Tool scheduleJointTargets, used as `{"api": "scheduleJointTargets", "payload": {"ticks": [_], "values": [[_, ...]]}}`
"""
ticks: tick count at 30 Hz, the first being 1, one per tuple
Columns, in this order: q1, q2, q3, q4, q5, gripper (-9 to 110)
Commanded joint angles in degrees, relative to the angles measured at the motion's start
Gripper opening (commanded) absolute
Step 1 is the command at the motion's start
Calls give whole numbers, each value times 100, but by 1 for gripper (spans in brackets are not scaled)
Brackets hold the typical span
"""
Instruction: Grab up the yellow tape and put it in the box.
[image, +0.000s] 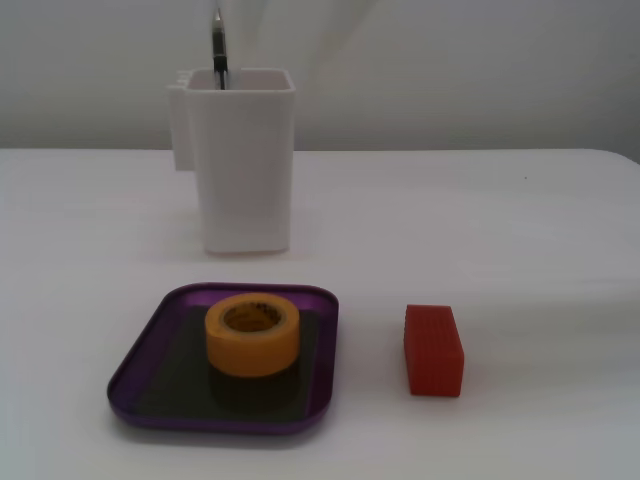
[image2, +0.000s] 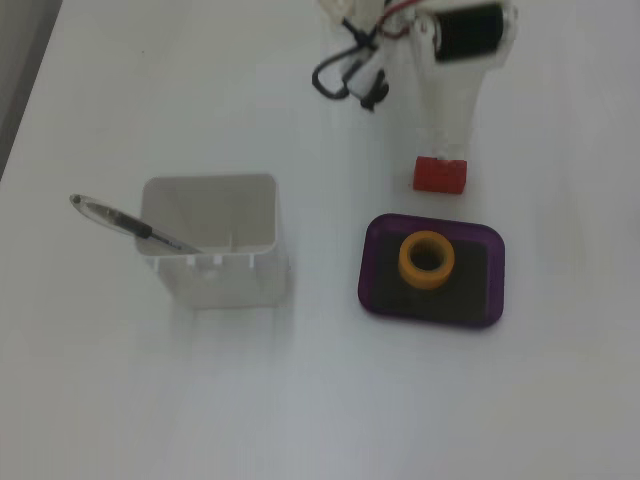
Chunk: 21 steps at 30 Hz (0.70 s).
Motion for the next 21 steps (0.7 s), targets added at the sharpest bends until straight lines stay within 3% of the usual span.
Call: {"api": "scheduleJointTargets", "payload": {"ticks": [1,7,21], "values": [[26,993,211,149,229,10],[18,2637,2558,35,290,10],[35,7031,8297,-1775,299,10]]}}
